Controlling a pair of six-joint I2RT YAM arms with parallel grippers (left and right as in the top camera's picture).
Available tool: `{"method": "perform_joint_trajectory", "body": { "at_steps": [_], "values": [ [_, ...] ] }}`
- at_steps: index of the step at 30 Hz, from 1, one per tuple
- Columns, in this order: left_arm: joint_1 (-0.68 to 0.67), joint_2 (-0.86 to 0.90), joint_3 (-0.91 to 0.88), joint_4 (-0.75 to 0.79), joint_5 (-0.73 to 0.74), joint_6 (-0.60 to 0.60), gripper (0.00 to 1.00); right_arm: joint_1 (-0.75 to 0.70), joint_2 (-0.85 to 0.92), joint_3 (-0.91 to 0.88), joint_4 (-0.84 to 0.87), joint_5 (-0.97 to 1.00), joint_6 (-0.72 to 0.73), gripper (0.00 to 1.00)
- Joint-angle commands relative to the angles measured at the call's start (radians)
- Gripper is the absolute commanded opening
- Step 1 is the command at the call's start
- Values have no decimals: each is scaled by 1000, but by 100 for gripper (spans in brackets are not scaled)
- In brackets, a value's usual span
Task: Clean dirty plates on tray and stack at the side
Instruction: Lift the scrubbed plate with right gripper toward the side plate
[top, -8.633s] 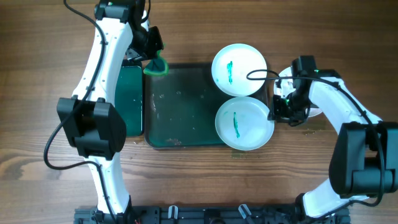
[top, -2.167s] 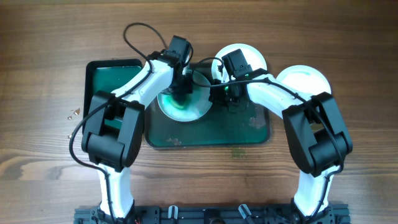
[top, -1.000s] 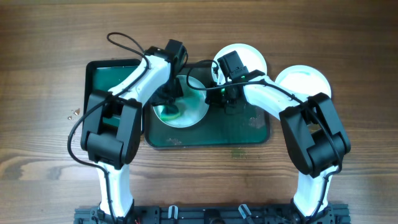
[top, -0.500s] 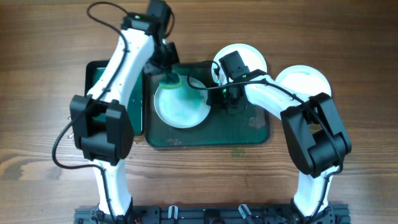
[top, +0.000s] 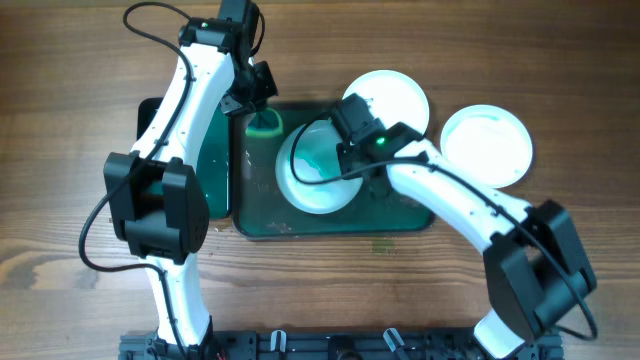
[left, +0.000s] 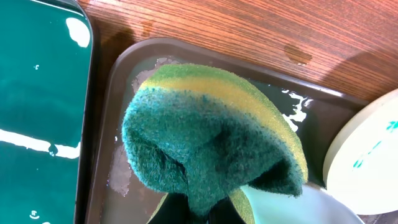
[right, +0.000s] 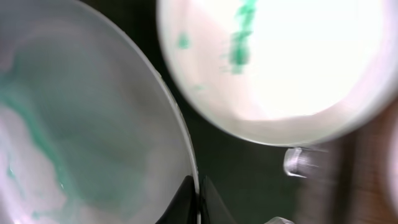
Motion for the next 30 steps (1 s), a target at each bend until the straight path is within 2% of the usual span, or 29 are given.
{"method": "perform_joint_trajectory", "body": {
  "at_steps": [1,10,16,19,26,30],
  "values": [
    [-2,3,14,4,18,19,4,75,-69,3,-30,421,-32,4],
    [-2,3,14,4,18,19,4,240,-99,3,-32,857,-115,4],
    [-2,3,14,4,18,19,4,315,-99,3,-23,1042,-159,4],
    [-2,3,14,4,18,19,4,347,-100,3,-5,1101,-179,4],
    [-2,3,14,4,18,19,4,386,-100,3,69,1105,-285,4],
    [-2,3,14,4,18,19,4,386,-100,3,82,1120,-290,4]
  ]
}}
